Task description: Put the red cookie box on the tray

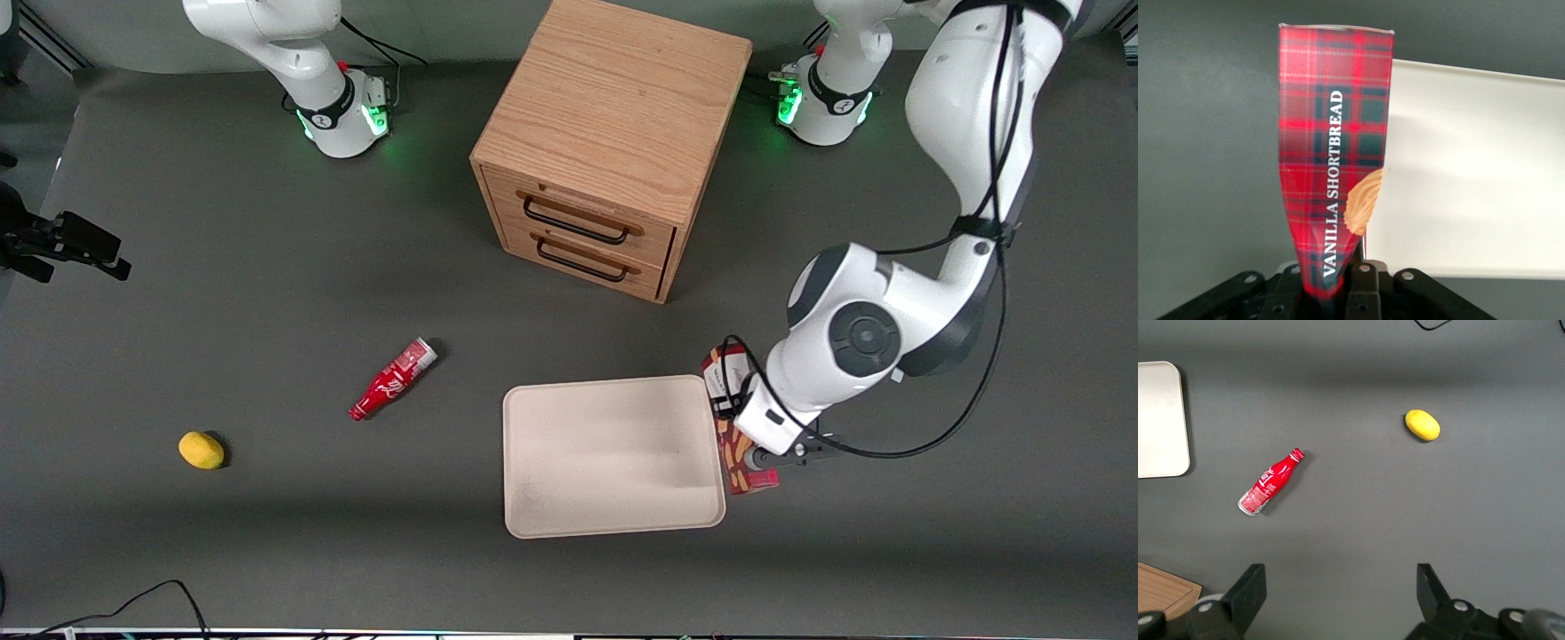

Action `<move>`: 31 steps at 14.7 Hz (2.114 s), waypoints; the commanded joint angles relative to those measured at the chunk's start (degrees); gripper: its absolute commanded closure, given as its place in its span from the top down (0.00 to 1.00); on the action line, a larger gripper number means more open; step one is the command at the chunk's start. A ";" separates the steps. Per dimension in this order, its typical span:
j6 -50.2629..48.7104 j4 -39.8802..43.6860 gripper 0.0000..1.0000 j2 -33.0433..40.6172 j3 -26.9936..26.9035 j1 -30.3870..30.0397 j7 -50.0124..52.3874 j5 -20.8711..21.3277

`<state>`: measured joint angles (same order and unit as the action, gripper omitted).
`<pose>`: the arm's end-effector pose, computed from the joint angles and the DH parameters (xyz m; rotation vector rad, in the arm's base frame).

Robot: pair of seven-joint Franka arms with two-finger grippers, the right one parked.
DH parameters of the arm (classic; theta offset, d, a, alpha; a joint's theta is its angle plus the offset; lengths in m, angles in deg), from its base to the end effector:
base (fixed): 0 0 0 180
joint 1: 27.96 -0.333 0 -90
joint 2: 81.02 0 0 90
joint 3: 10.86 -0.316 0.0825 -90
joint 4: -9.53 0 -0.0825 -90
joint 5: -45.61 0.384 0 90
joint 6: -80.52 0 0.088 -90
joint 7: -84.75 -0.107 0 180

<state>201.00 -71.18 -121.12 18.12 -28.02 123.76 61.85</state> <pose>0.6764 -0.2706 0.3328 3.0325 0.2368 0.0502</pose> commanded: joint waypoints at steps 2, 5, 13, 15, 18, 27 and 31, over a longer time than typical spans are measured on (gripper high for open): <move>7.91 1.35 0.00 -5.77 0.29 2.08 5.98 8.09; 9.23 1.26 0.00 -7.36 0.20 2.79 6.43 9.95; 11.26 0.21 0.87 -8.77 0.20 3.14 8.97 14.08; 11.26 0.21 1.00 -8.59 0.20 3.14 9.50 14.08; 8.38 0.21 1.00 -5.88 0.38 2.88 10.12 13.91; -17.97 1.00 1.00 16.86 -1.88 1.29 -1.09 -4.25; -33.61 0.83 1.00 30.23 -15.50 1.47 -20.51 -15.96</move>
<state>173.12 -68.06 -97.60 8.42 -26.70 111.95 50.02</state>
